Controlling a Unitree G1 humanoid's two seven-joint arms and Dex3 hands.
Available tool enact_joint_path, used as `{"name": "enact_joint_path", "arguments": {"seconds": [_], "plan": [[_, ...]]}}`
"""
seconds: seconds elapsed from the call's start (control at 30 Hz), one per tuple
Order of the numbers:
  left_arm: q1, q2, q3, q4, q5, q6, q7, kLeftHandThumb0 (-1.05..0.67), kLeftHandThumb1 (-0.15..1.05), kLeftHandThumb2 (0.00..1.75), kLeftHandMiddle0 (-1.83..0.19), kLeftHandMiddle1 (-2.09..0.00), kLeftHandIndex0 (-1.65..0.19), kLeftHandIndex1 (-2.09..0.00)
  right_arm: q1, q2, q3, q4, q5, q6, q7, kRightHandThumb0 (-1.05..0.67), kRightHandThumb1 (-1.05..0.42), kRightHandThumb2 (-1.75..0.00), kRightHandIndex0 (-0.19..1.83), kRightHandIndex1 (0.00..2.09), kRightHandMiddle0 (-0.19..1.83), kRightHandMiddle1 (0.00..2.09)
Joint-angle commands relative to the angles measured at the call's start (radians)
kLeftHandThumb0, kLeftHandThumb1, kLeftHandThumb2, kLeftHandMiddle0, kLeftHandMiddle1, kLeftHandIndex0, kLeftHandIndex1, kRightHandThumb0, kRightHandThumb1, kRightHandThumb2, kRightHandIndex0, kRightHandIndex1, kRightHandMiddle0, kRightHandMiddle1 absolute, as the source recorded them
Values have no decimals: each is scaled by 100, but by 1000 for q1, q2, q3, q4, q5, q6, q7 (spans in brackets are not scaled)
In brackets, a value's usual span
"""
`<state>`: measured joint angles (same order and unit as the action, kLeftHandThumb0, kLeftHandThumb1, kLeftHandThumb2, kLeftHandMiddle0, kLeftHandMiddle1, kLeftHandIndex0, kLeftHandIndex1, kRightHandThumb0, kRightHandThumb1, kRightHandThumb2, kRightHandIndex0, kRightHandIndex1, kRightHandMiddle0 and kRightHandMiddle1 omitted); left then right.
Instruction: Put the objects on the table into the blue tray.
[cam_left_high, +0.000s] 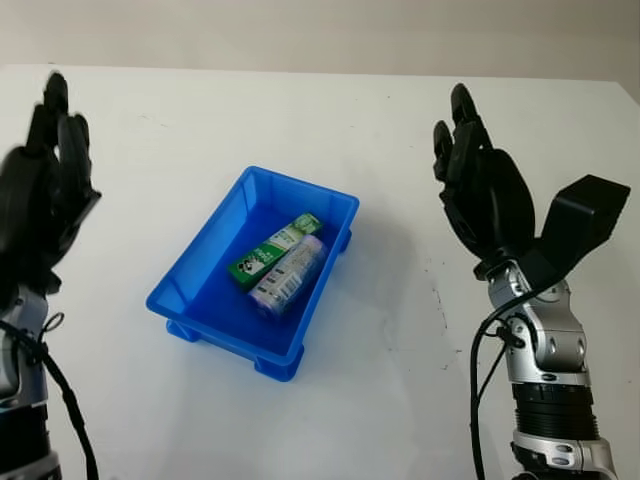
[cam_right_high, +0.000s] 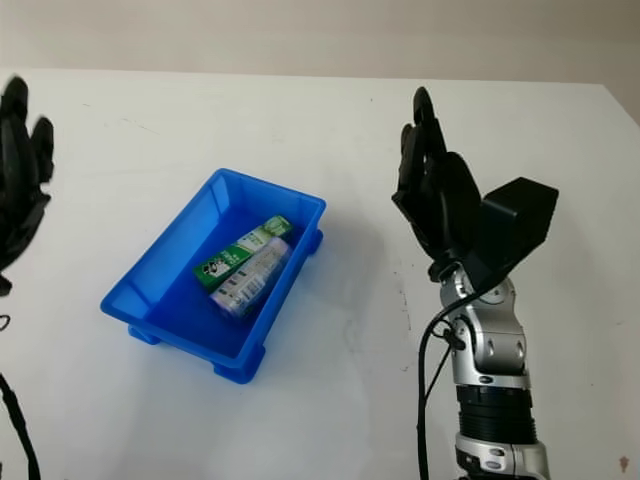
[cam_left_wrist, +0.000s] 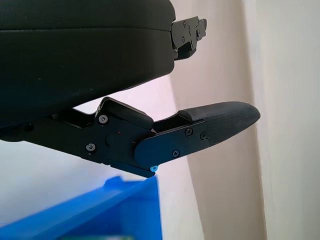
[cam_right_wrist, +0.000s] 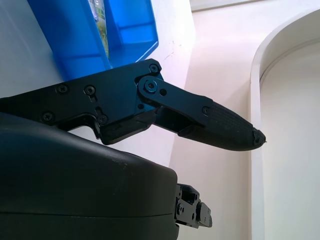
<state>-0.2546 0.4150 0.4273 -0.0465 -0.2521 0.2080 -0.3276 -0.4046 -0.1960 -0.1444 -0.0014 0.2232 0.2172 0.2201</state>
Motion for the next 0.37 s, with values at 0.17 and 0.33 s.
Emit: {"name": "enact_joint_path", "arguments": {"seconds": [0.17,0.33], "plan": [[37,-53,-56,-43,-11,15,46,-88,105,72,18,-4,19,-1,-9,-12,6,-10,3,9,17,-80,-105,-85,-19,0,-19,0],[43,-70,-81,-61,-24,6,43,-88,105,71,19,-2,19,0,2,-4,5,-17,5,8,18,-80,-105,-84,-19,0,-19,0]]}}
